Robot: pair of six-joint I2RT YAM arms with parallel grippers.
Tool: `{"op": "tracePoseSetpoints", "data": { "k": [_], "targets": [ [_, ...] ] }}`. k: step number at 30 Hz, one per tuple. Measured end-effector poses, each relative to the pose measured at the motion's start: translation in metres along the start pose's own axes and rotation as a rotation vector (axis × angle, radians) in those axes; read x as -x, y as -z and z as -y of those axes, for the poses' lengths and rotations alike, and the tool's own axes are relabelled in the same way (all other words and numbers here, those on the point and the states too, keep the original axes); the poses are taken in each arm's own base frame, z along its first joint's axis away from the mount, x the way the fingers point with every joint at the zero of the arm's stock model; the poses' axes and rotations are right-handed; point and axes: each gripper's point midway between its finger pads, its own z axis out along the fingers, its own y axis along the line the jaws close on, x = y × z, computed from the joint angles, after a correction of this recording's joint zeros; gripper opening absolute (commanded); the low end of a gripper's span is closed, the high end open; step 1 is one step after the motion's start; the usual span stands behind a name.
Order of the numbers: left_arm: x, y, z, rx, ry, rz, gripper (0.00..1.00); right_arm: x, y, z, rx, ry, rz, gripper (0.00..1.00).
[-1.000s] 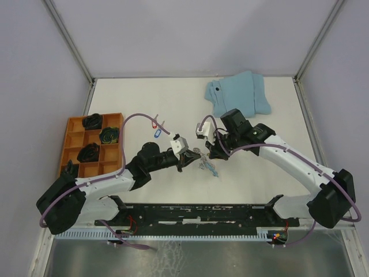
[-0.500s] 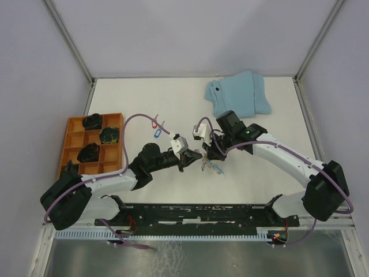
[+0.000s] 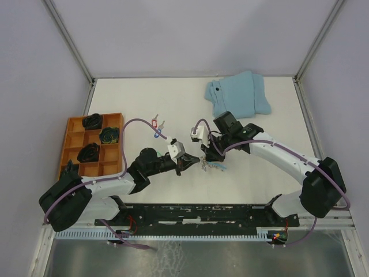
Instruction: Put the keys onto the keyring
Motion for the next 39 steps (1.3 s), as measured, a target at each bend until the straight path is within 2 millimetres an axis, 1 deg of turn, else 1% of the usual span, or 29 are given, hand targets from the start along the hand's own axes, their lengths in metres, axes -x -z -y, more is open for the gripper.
{"op": "tracePoseSetpoints", "data": {
  "k": [1,2,7,11,16,21,25,29,35,36,38,39],
  "targets": [
    [0.000,0.000,0.000,0.002,0.000,-0.001,0.03,0.000,0.000,0.000,-0.001,0.001,0.001,0.01],
    [0.000,0.000,-0.001,0.003,0.000,0.000,0.05,0.001,0.001,0.000,-0.003,0.002,0.002,0.01],
    [0.001,0.002,-0.001,0.014,0.000,-0.001,0.23,0.009,0.011,-0.002,-0.019,0.026,0.033,0.00],
    [0.002,0.004,-0.002,0.024,0.001,-0.004,0.33,0.020,0.017,-0.007,-0.022,0.058,0.064,0.00],
    [-0.007,0.004,-0.002,0.026,0.020,-0.045,0.44,0.024,0.015,-0.012,-0.013,0.073,0.068,0.01],
    [-0.008,0.003,-0.002,0.024,0.031,-0.066,0.49,0.027,0.014,-0.015,-0.008,0.082,0.073,0.00],
    [-0.009,0.003,-0.003,0.025,0.034,-0.070,0.50,0.030,0.013,-0.017,-0.004,0.089,0.078,0.01],
    [-0.010,0.002,-0.003,0.026,0.039,-0.082,0.48,0.035,0.014,-0.017,-0.007,0.095,0.089,0.01],
    [-0.009,-0.005,-0.007,0.027,0.043,-0.089,0.46,0.039,0.013,-0.017,-0.011,0.093,0.092,0.01],
    [-0.009,-0.006,-0.007,0.027,0.043,-0.090,0.44,0.039,0.012,-0.017,-0.010,0.090,0.091,0.01],
    [-0.010,-0.006,-0.007,0.028,0.044,-0.092,0.36,0.039,0.012,-0.017,-0.009,0.087,0.090,0.01],
    [-0.010,-0.007,-0.008,0.028,0.044,-0.092,0.30,0.039,0.012,-0.017,-0.009,0.087,0.090,0.01]
  ]
}}
